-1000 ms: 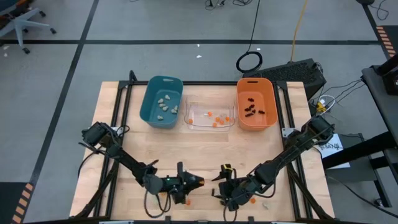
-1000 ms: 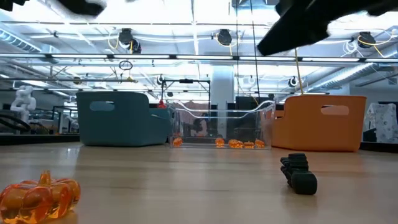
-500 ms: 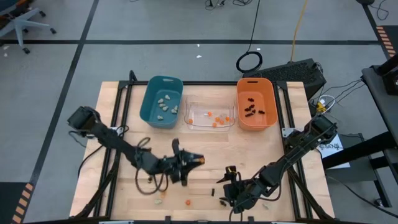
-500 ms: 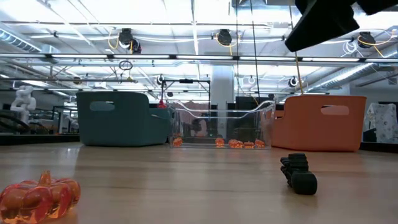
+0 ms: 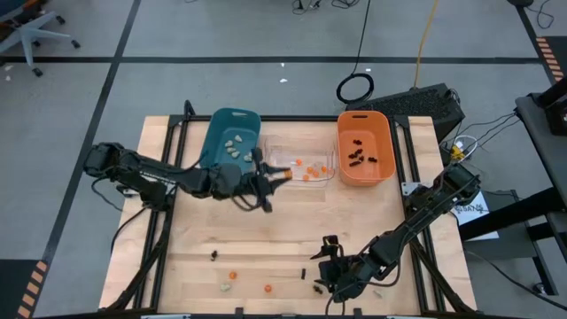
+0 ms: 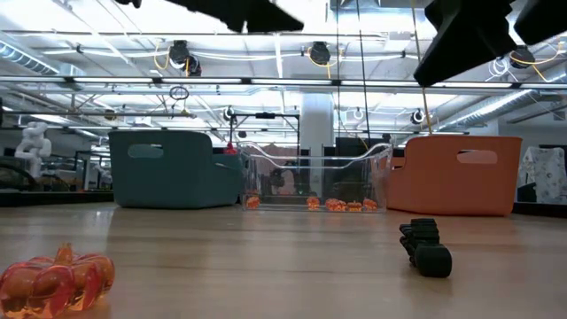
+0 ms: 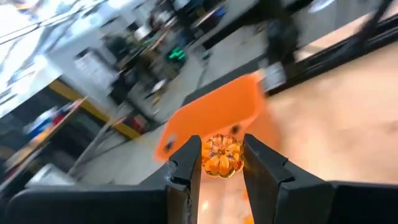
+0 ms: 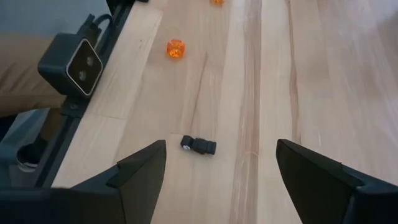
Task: Sort Halloween decoration
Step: Put the orange pumpkin toy into the transparent bin
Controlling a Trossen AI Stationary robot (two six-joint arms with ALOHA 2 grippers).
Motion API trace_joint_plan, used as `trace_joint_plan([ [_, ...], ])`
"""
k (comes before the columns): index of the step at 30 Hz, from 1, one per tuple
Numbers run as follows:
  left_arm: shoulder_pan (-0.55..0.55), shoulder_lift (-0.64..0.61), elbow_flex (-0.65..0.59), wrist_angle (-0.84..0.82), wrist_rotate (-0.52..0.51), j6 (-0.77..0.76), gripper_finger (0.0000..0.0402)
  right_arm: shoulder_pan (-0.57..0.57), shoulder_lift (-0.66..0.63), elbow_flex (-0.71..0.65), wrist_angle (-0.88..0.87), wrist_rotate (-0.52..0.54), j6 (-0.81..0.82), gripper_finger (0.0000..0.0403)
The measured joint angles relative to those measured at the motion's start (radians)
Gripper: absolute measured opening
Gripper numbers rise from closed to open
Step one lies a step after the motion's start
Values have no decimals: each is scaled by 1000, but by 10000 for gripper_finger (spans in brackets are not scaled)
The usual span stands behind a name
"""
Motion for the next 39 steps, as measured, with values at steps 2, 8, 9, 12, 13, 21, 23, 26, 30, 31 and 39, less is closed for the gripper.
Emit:
trace_joint_plan([
  [2, 22, -1, 0, -5, -53, 0, 89, 0, 0, 0, -11, 0, 7, 290],
  [8, 46, 0, 0, -136, -142, -61, 89, 0, 0, 0, -19, 0, 22, 290],
  [9, 50, 0, 0, -148, -141, -84, 89, 0, 0, 0, -18, 0, 22, 290],
  [12, 78, 3, 0, -191, -133, -171, 89, 0, 0, 0, -18, 0, 22, 290],
  [13, 91, 3, 0, -201, -117, -196, 89, 0, 0, 0, -18, 0, 22, 290],
  [21, 254, 21, 0, -239, 110, -307, 89, 0, 0, 0, -16, 0, 22, 290],
  [23, 294, 31, 0, -250, 155, -330, 89, 0, 0, 0, -16, 0, 22, 290],
  [26, 345, 42, 0, -280, 211, -368, 89, 0, 0, 0, -16, 0, 21, 290],
  [30, 377, 64, 1, -322, 245, -383, 89, 0, 0, 0, -16, 0, 20, 290],
  [31, 381, 65, 0, -342, 253, -388, 89, -1, 0, 0, -16, 0, 20, 290],
  [39, 382, 112, 3, -345, 268, -394, 89, -1, 1, 0, -15, 0, 19, 290],
])
